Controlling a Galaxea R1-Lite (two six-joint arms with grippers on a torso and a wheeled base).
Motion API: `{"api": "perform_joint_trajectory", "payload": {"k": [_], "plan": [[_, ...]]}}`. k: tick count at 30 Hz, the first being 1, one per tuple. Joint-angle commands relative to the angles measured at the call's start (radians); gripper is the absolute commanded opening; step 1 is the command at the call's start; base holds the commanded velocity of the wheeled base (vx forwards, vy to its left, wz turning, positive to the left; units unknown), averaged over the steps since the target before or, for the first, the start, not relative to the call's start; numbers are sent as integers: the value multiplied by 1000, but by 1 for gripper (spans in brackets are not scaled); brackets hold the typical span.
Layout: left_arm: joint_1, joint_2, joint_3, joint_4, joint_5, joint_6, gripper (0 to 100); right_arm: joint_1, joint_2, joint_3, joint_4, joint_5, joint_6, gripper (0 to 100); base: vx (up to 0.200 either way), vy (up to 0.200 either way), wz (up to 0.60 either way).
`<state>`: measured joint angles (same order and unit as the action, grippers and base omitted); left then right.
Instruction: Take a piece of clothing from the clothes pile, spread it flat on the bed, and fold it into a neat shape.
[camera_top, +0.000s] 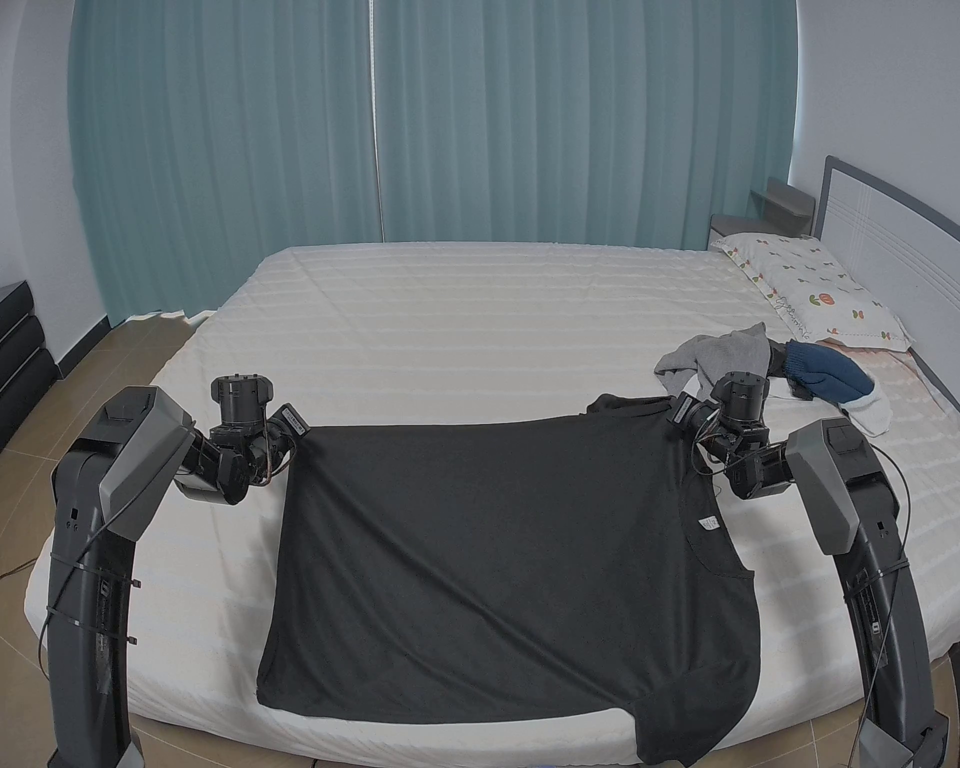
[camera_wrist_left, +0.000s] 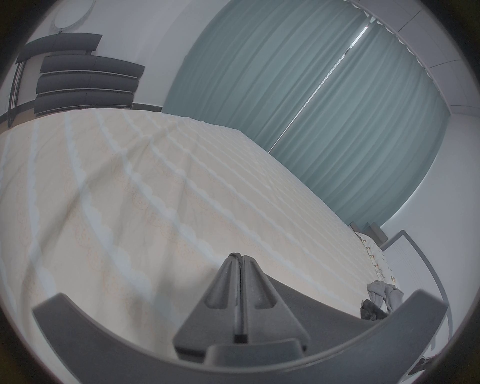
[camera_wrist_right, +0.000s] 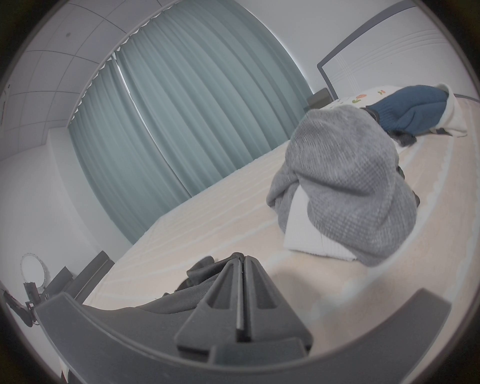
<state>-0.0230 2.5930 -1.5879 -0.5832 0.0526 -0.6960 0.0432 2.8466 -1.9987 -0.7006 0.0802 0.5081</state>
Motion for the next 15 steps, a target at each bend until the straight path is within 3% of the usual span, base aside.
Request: {"api": "perform_joint_trajectory", "payload": {"k": [1, 10, 15], "plan": [[-3, 1, -12, 8, 1, 0, 0, -13, -38, -1, -14, 1, 0, 0, 0, 0, 0], [-5, 6, -14, 9, 0, 18, 0, -9, -50, -1, -7, 3, -2, 0, 0, 0, 0], [-5, 49, -47, 9, 0, 42, 0, 1, 14, -1, -13, 6, -54, 0, 0, 0, 0]]}}
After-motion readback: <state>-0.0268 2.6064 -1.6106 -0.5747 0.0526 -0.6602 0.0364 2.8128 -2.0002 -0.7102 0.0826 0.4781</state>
